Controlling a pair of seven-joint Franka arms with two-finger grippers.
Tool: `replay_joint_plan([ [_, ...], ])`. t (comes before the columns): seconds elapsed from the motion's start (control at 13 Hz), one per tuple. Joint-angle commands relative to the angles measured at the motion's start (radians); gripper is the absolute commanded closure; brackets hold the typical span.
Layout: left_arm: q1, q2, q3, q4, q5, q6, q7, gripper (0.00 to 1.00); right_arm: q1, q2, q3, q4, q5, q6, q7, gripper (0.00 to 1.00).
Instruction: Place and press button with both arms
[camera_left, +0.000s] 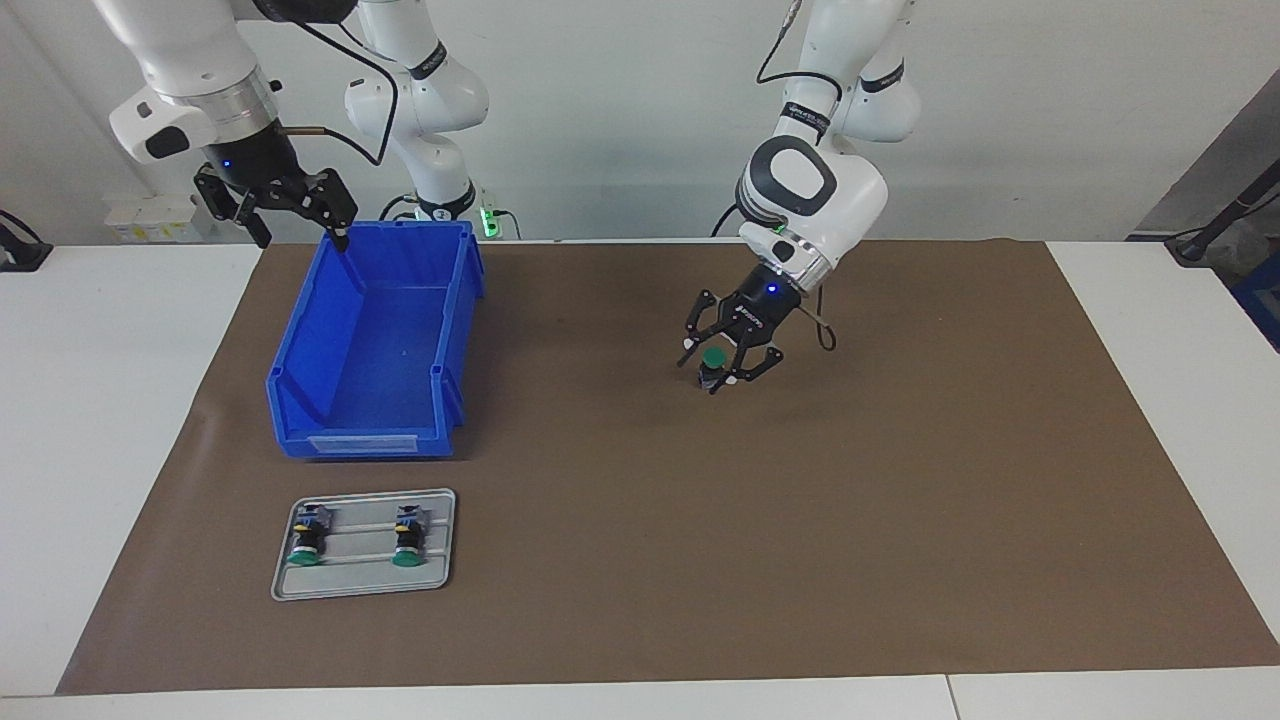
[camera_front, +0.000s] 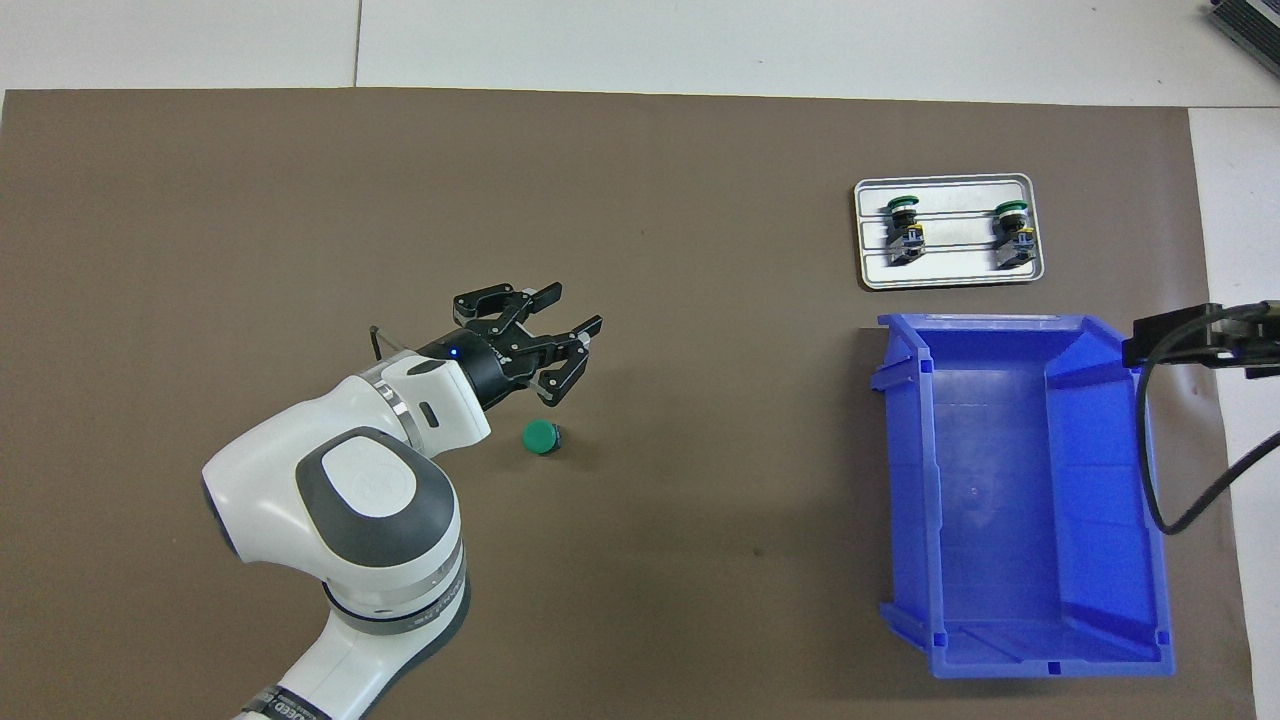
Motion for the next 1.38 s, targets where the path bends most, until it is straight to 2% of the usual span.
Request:
replay_joint_plan([
  [0.0,-0.002,0.016,0.011,0.007,0.146,0.025,-0.010,0.42,-0.003,-0.018,-0.005,-0.016,0.022,0.009,-0.030,0.00],
  [0.08,0.004,0.016,0.012,0.005,0.212,0.025,-0.010,0.42,-0.003,-0.018,-0.005,-0.016,0.022,0.009,-0.030,0.00],
  [0.23,0.009,0.017,0.021,0.002,0.321,0.025,-0.008,0.31,-0.003,-0.018,-0.005,-0.016,0.022,0.009,-0.029,0.00],
  [0.38,0.032,0.016,0.023,-0.016,0.449,0.025,-0.005,0.12,-0.003,-0.018,-0.005,-0.016,0.022,0.009,-0.030,0.00],
  [0.54,0.056,0.016,0.023,-0.018,0.553,0.023,-0.007,0.07,-0.003,-0.018,-0.005,-0.016,0.022,0.009,-0.030,0.00],
  [0.61,0.059,0.016,0.026,-0.018,0.602,0.023,-0.005,0.00,-0.003,-0.018,-0.005,-0.016,0.022,0.009,-0.029,0.00],
  [0.92,0.159,-0.001,0.029,-0.007,0.864,-0.055,-0.004,0.00,-0.003,-0.018,-0.005,-0.016,0.022,0.009,-0.029,0.00],
  [1.07,0.211,-0.010,0.034,0.019,0.950,-0.182,-0.007,0.00,-0.003,-0.018,-0.005,-0.016,0.022,0.009,-0.029,0.00],
  [1.3,0.298,-0.029,0.034,0.092,0.999,-0.430,-0.019,0.00,-0.003,-0.018,-0.005,-0.016,0.022,0.009,-0.030,0.00],
])
